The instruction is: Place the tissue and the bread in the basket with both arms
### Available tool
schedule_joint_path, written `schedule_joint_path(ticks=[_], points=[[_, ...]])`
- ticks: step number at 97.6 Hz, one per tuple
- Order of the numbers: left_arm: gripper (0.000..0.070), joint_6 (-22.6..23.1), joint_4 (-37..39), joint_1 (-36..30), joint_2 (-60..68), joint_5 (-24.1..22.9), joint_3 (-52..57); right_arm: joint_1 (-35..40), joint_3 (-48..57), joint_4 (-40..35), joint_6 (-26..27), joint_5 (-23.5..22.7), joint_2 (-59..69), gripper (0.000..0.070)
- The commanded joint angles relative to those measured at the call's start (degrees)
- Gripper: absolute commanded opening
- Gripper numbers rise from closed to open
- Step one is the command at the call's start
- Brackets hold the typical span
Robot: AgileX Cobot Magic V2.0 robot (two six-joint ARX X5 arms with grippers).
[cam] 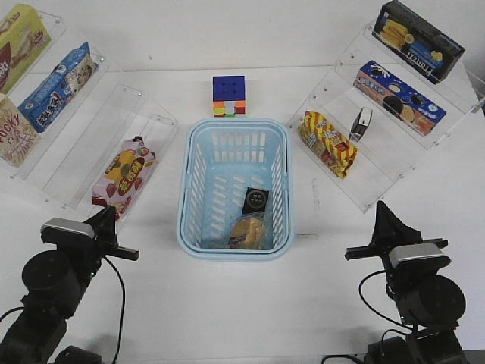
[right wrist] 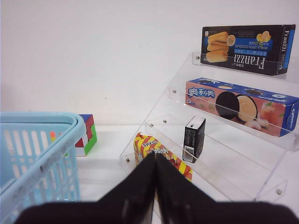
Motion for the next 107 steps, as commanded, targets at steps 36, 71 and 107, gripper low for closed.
schedule_joint_path(ticks=[36, 71, 107], points=[[0.0001, -0.2, 1.0, 0.8, -4.7, -0.7, 0.7, 0.1, 0.2, 0.5, 0.8, 0.0, 0.3, 0.0004], [0.0001, -2.9, 17.2, 11.7, -22.6, 3.5, -24.2, 0.1, 0.2, 0.6, 0.8, 0.0, 0.3, 0.0004], [0.0001, -4.7, 16.9, 16.1, -34.0, 4.7, -37.6, 0.1, 0.2, 0.6, 0.8, 0.0, 0.3, 0.0004]])
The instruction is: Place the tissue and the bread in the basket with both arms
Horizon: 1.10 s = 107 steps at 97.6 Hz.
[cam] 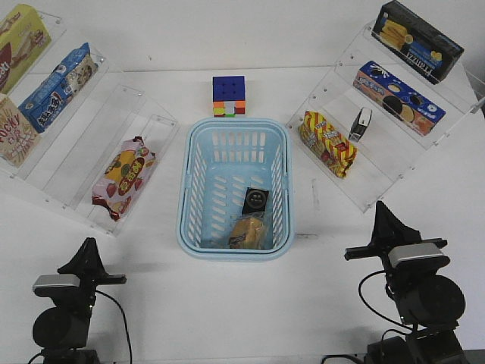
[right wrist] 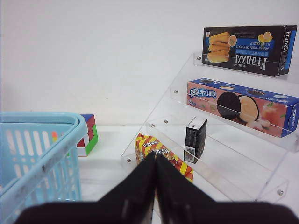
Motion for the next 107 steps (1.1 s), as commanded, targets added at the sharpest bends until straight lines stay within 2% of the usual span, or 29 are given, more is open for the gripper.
schedule_joint_path(ticks=[1, 16, 99, 107], points=[[0.0001, -0.5, 0.9, 0.1, -0.1, 0.3, -0.8, 0.1, 0.2, 0.6, 0.8, 0.0, 0.3, 0.0004], [0.0001, 0.1, -1.8, 0.3, -0.1, 0.4, -1.5, 0.1, 0.2, 0.5, 0.8, 0.0, 0.3, 0.0004], [0.0001, 0.3, -1.8, 0.4, -0.1, 0.3, -1.5, 0.1, 0.2, 0.5, 0.7, 0.1, 0.3, 0.0004], [0.0001, 0.3, -1.8, 0.4, -0.1, 0.3, -1.5, -0.1, -0.6, 0.8, -1.8, 0.1, 0.0, 0.0004]])
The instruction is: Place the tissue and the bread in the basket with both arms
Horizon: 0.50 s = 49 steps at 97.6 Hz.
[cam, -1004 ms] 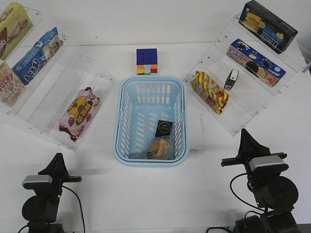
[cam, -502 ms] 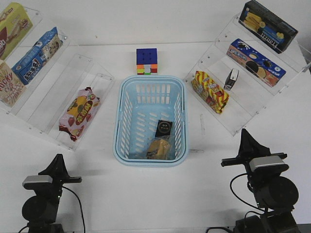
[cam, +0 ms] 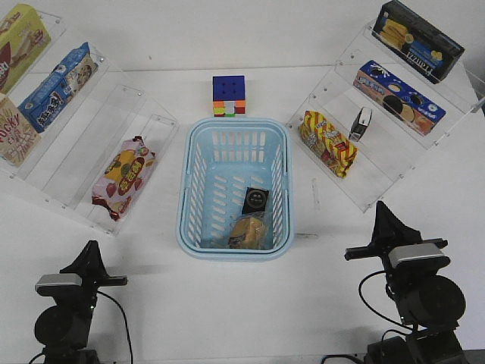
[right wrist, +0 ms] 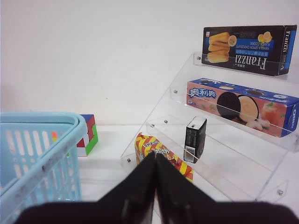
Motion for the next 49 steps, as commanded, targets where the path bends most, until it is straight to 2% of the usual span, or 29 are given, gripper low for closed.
schedule_joint_path(ticks=[1, 13, 21, 29, 49], points=[[0.0001, 0.5, 0.7, 0.1, -0.1, 0.2, -1.2, -0.1, -0.8, 0.8, -2.3, 0.1, -0.1, 0.0004], [0.0001, 0.5, 0.7, 0.1, -0.1, 0.2, -1.2, -2.2, -6.8, 4.2, -10.3, 0.1, -2.3, 0.0004], [0.0001, 0.5, 0.7, 0.1, -0.1, 0.2, -1.2, -4.5, -12.8, 7.7, -14.0, -2.5, -4.9, 0.0004], [0.0001, 0.5, 0.7, 0.1, -0.1, 0.2, -1.2, -6.5, -17.2, 8.0, -16.0, -4.6, -7.5, 0.0004], [0.0001, 0.5, 0.7, 0.1, -0.1, 0.2, -1.2, -10.0, -26.3, 7.2, -16.1, -4.5, -14.1, 0.0004]])
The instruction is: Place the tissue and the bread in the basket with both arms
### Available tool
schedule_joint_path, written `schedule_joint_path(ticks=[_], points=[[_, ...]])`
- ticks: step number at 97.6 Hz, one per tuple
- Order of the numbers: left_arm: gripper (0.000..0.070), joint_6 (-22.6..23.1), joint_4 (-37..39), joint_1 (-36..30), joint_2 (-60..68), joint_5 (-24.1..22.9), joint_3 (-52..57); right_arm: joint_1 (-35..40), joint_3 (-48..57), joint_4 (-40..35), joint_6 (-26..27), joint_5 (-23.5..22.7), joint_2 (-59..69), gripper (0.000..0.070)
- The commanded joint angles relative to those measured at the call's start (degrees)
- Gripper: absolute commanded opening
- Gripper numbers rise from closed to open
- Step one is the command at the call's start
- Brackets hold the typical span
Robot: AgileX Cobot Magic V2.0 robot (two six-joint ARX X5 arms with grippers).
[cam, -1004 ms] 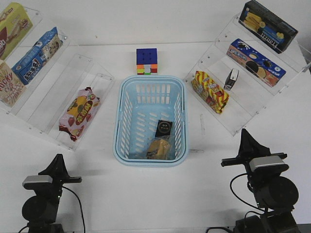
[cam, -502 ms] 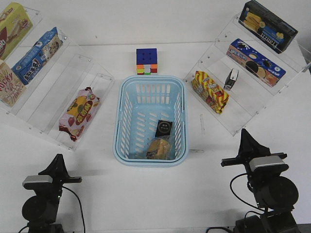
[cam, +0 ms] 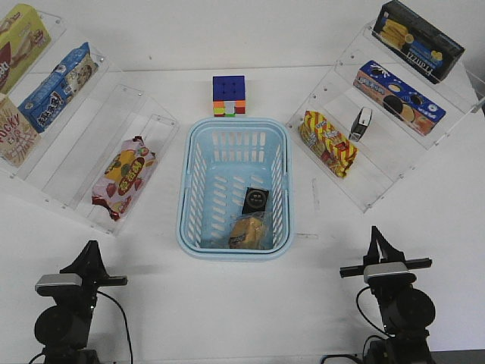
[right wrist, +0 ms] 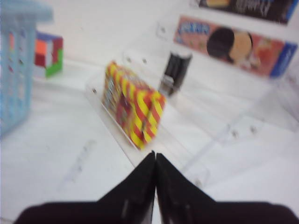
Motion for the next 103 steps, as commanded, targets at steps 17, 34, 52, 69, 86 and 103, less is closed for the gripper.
schedule_joint_path(ticks=[17, 34, 52, 69, 86, 103], points=[[0.0001, 0.5, 0.7, 0.1, -0.1, 0.2, -1.2, -1.4, -3.3, -8.2, 2.1, 0.0, -6.4, 0.0004], [0.0001, 0.5, 0.7, 0.1, -0.1, 0.2, -1.2, -1.4, -3.3, -7.7, 5.6, 0.2, -7.4, 0.0004], [0.0001, 0.5, 0.7, 0.1, -0.1, 0.2, -1.2, -1.4, -3.3, -6.4, 5.7, 0.2, -7.4, 0.0004], [0.0001, 0.5, 0.7, 0.1, -0.1, 0.2, -1.2, -1.4, -3.3, -6.4, 5.7, 0.2, -7.4, 0.0004], [0.0001, 0.5, 0.7, 0.1, -0.1, 0.2, -1.2, -1.4, -3.3, -6.4, 5.7, 0.2, -7.4, 0.0004], [0.0001, 0.5, 0.7, 0.1, -0.1, 0.2, -1.2, -1.4, -3.3, -6.4, 5.7, 0.2, -7.4, 0.0004]])
